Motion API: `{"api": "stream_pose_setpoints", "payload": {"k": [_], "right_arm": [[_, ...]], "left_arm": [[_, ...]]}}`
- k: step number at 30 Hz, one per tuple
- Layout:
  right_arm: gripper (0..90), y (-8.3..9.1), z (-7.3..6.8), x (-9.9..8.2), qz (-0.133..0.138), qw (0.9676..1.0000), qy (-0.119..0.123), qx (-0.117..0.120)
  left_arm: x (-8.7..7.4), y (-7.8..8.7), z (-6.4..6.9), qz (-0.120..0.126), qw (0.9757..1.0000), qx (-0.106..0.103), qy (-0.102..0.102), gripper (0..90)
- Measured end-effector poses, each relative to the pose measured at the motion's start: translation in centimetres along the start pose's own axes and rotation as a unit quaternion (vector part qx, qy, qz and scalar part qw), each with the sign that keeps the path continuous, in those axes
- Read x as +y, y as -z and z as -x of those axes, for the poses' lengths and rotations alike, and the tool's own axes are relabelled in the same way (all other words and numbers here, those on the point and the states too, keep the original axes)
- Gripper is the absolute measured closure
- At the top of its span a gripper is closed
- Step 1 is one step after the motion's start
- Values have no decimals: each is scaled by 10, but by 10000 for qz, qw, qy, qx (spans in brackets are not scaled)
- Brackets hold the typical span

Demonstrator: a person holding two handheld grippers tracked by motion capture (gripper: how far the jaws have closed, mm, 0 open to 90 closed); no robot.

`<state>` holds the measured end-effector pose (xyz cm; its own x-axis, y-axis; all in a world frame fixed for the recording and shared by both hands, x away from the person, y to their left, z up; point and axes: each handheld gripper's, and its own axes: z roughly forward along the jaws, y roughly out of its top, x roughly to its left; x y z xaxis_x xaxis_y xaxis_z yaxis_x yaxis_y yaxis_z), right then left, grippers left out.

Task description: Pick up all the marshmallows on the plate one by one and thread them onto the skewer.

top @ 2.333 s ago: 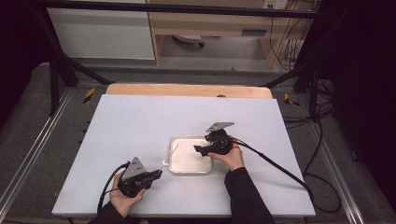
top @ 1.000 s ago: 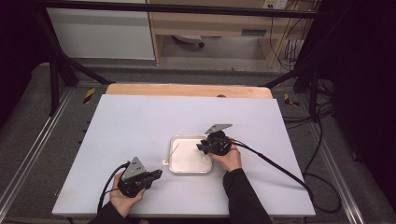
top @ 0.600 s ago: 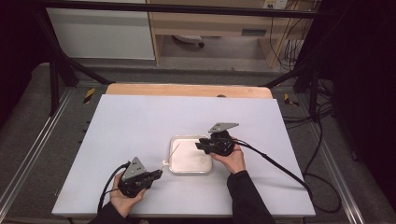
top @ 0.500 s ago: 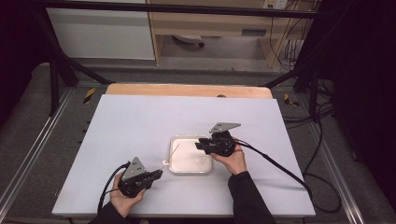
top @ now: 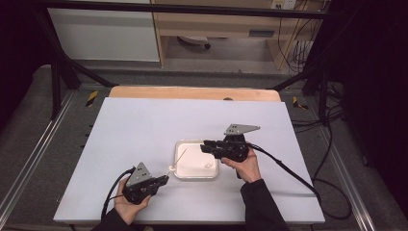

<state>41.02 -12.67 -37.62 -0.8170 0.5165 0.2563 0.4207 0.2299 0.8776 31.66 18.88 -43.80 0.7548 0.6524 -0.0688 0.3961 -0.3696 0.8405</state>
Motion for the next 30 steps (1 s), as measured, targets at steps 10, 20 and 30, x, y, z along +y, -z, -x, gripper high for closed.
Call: {"api": "stream_pose_setpoints", "payload": {"k": [10,20,30], "right_arm": [[722,8,-7,10,278,9991,-76,319],[722,-5,-13,13,270,9974,-198,644],[723,-14,-13,13,274,9960,-324,781]], "left_arm": [[1,0,2,18,10000,-33,-36,882],[2,0,4,72,9999,-76,-111,882],[2,1,5,106,9998,-92,-143,882]]}}
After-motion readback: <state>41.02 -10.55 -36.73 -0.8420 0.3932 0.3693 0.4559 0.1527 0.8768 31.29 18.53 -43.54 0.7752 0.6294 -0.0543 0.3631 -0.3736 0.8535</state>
